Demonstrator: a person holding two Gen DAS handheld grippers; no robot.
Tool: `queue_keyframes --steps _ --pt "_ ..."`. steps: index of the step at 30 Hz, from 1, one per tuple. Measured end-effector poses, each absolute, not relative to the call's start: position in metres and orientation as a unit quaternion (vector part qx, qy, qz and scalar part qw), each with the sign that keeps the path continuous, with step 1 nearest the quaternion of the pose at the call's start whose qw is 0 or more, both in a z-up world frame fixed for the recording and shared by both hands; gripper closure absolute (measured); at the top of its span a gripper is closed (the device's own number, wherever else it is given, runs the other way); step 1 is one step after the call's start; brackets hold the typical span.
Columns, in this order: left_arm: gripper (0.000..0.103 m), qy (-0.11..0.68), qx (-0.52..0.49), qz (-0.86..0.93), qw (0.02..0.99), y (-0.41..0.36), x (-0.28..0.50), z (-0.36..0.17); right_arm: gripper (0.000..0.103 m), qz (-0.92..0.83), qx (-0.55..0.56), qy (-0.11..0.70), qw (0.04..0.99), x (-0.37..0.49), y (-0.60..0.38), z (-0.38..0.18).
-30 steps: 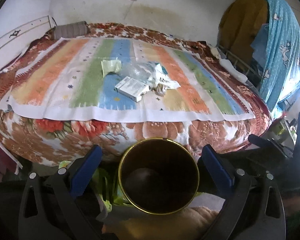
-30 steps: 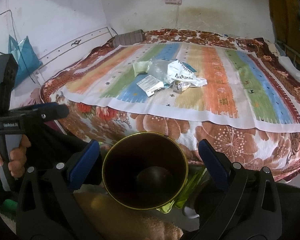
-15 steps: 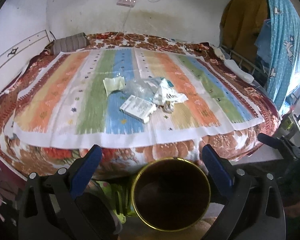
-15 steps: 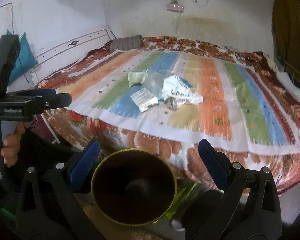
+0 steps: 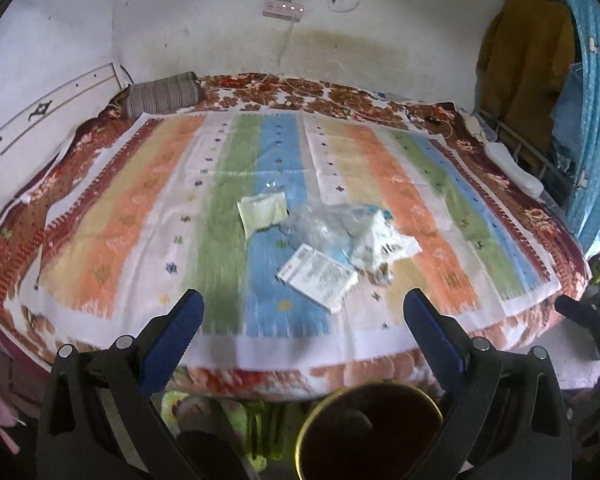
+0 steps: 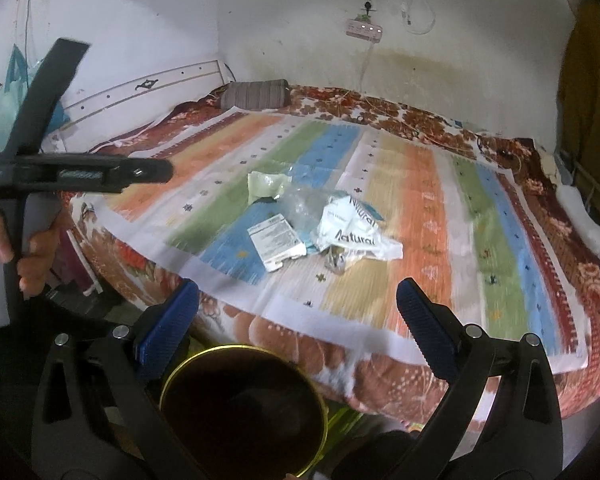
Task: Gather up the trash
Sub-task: 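Move both tools forward over the trash pile on the striped sheet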
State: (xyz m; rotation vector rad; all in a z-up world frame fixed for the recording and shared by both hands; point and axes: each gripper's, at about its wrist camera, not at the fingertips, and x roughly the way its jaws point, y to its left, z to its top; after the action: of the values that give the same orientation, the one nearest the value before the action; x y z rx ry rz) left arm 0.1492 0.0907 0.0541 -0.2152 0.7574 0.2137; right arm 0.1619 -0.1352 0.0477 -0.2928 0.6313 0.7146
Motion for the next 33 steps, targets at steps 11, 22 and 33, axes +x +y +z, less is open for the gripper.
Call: queue_keyframes --steps 11,22,33 --pt "0.006 0.353 -0.131 0.13 0.917 0.138 0.213 0.049 0.011 0.332 -0.177 0.302 0.876 0.211 -0.096 0.044" --pt "0.006 0.367 -0.18 0.121 0.904 0.177 0.263 0.018 0.012 0.343 -0.197 0.316 0.862 0.263 -0.061 0.02" --pt "0.006 0.422 -0.136 0.104 0.891 0.201 0.323 -0.011 0.014 0.342 -0.279 0.309 0.843 0.299 -0.02 -0.007"
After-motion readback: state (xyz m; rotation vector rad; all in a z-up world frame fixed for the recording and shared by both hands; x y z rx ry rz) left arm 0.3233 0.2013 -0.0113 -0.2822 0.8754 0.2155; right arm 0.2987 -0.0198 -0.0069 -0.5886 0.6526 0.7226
